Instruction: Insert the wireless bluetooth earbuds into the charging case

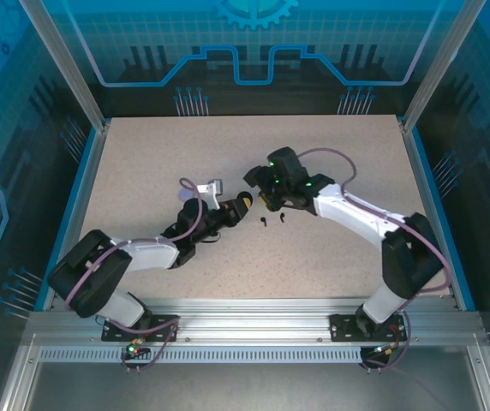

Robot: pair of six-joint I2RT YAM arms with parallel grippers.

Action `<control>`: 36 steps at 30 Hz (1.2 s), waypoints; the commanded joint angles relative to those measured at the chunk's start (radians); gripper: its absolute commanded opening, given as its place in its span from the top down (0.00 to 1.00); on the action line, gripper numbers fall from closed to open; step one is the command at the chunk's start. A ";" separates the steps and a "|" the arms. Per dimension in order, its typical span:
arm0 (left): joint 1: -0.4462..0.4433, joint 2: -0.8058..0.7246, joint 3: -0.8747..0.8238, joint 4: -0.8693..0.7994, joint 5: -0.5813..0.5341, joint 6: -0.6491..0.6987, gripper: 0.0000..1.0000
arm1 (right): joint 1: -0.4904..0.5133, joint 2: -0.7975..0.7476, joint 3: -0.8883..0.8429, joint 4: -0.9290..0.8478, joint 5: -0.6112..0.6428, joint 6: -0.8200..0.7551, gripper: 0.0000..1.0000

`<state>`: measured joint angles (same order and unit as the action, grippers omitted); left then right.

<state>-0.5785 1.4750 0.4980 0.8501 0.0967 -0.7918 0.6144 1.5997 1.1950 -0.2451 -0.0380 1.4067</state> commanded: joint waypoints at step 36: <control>0.146 -0.208 0.353 -0.566 0.730 0.331 1.00 | -0.071 -0.413 -0.260 0.208 -0.382 -0.837 0.29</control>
<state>-0.4355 1.2800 0.8177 0.2920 0.7952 -0.4870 0.5285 1.1694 0.8928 -0.0761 -0.3985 0.5819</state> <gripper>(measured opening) 0.227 0.718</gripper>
